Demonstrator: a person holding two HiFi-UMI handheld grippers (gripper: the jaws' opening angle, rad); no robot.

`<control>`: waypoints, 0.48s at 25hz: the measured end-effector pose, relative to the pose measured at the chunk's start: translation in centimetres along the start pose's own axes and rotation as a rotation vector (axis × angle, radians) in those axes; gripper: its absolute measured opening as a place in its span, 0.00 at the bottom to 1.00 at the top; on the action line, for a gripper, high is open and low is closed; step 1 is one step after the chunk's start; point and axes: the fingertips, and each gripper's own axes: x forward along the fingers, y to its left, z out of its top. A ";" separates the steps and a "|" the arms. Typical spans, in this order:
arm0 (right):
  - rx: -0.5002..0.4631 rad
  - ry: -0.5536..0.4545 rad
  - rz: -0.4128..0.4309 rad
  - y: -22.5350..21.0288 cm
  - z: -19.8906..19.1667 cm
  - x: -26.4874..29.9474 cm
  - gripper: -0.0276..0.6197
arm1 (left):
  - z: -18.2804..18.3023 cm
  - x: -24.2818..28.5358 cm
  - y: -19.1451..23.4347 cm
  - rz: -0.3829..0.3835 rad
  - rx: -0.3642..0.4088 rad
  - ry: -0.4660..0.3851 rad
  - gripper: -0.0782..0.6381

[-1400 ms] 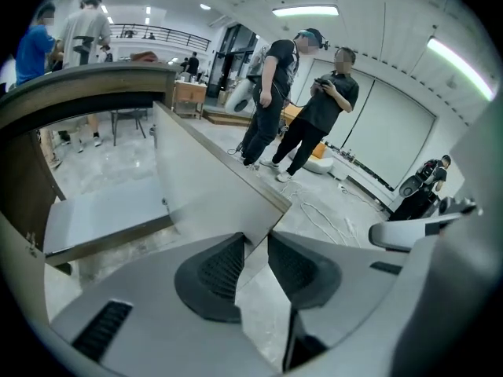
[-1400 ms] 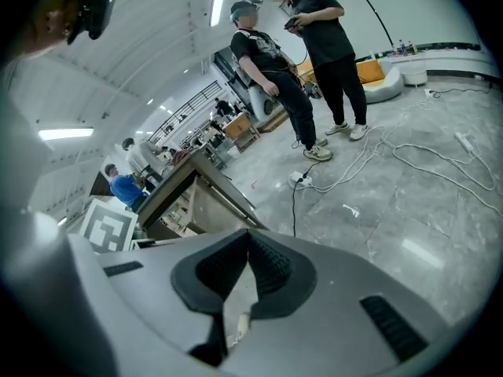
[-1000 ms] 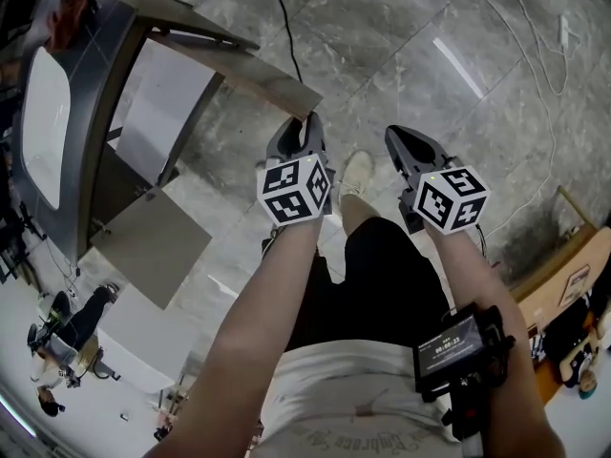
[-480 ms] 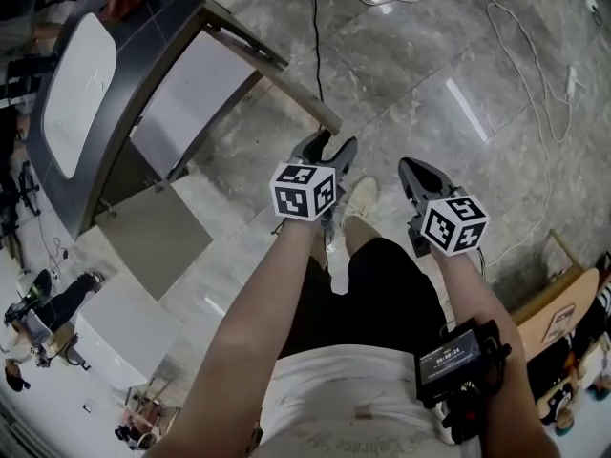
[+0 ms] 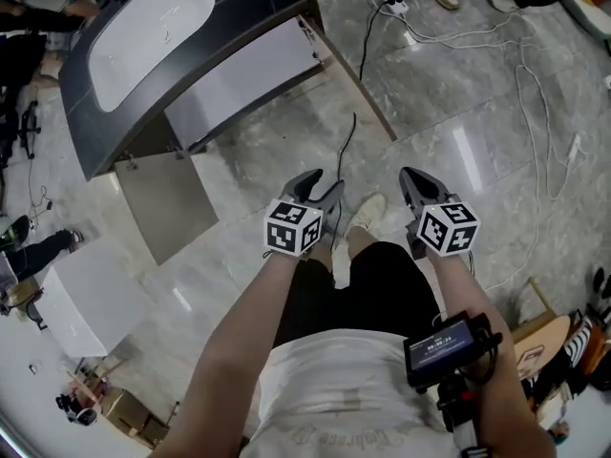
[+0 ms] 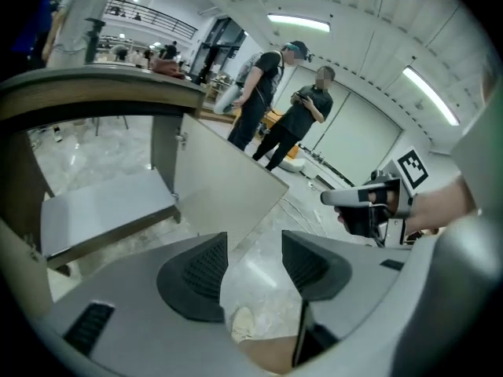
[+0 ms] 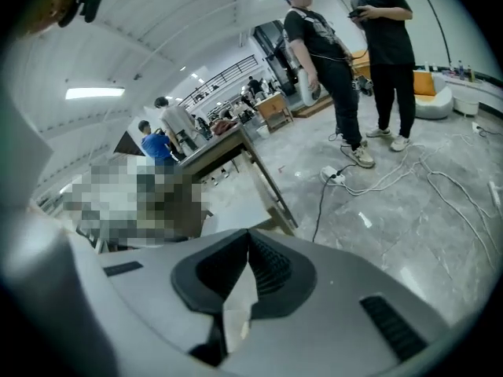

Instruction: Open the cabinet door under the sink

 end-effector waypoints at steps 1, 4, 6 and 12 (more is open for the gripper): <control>-0.024 0.006 0.018 1.6 0.3 0.5 0.06 | -0.6 -1.8 1.1 0.030 -0.025 -0.013 0.42; -0.109 0.023 0.084 6.4 1.3 1.9 0.06 | -2.2 -7.5 3.9 0.109 -0.077 -0.059 0.42; -0.170 0.030 0.131 9.7 1.9 2.7 0.06 | -2.5 -11.4 5.3 0.153 -0.090 -0.104 0.38; -0.334 0.067 0.270 20.9 1.9 4.2 0.06 | -3.2 -24.3 7.9 0.275 -0.142 -0.234 0.24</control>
